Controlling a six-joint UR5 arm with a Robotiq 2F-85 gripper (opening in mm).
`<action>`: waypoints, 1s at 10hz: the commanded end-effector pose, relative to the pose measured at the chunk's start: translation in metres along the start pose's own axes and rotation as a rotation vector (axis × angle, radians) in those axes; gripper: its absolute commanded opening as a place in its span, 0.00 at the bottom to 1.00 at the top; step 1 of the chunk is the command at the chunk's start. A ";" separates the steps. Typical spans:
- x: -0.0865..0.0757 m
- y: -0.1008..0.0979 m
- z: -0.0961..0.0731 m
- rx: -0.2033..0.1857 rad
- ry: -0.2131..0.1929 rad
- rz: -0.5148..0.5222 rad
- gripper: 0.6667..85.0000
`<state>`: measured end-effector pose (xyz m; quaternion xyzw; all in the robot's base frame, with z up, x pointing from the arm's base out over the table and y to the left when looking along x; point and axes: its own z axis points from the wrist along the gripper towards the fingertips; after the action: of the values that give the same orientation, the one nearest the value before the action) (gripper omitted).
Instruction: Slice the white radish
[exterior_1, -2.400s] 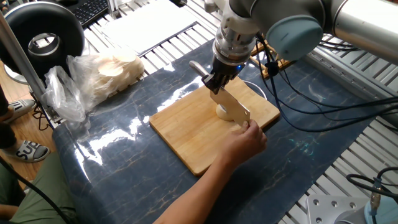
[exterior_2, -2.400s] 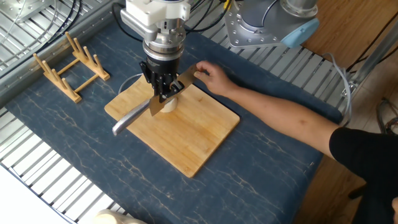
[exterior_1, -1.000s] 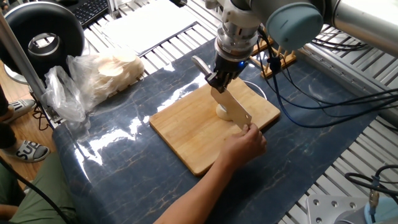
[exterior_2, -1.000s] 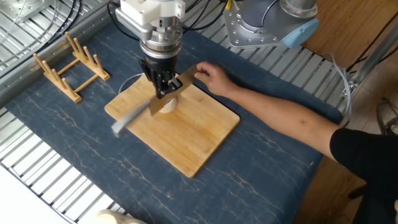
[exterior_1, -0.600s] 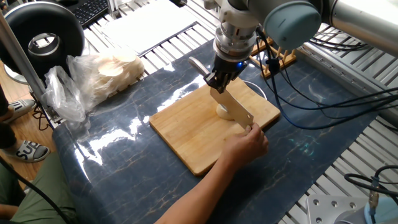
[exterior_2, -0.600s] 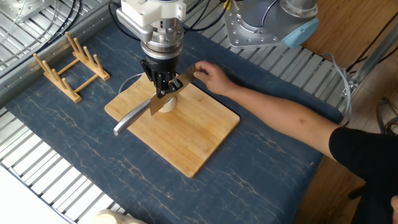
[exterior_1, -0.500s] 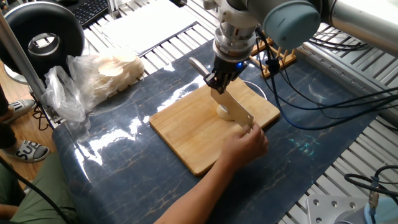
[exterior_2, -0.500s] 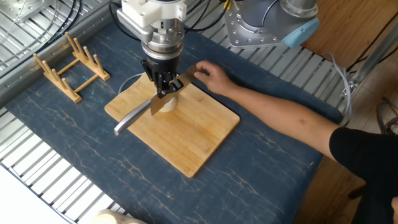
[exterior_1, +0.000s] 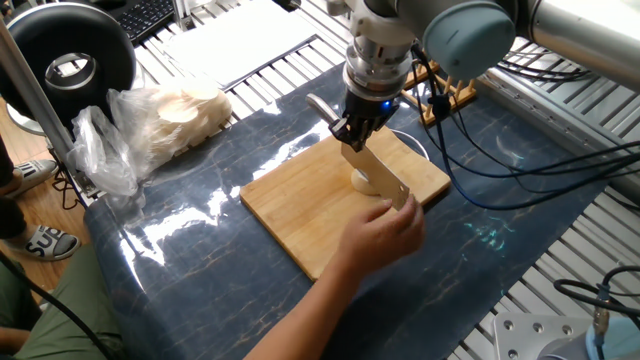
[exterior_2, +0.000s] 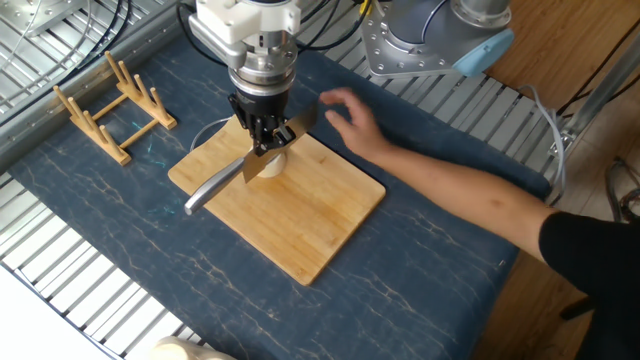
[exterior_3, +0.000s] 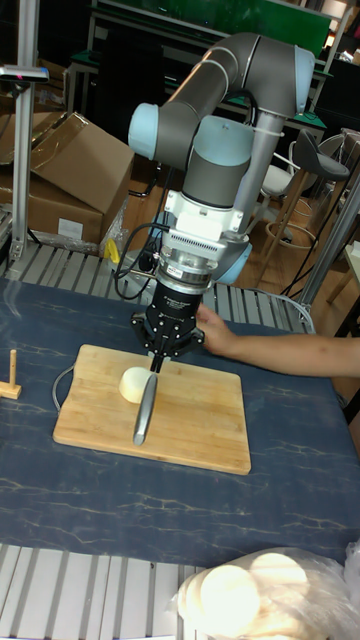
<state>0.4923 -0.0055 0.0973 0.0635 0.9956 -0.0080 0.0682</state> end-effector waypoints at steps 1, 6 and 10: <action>-0.005 0.000 -0.001 -0.005 -0.025 0.016 0.00; -0.005 0.001 0.003 0.005 -0.039 0.040 0.00; -0.007 0.000 0.004 0.006 -0.042 0.048 0.00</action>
<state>0.4987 -0.0073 0.0938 0.0814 0.9926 -0.0154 0.0884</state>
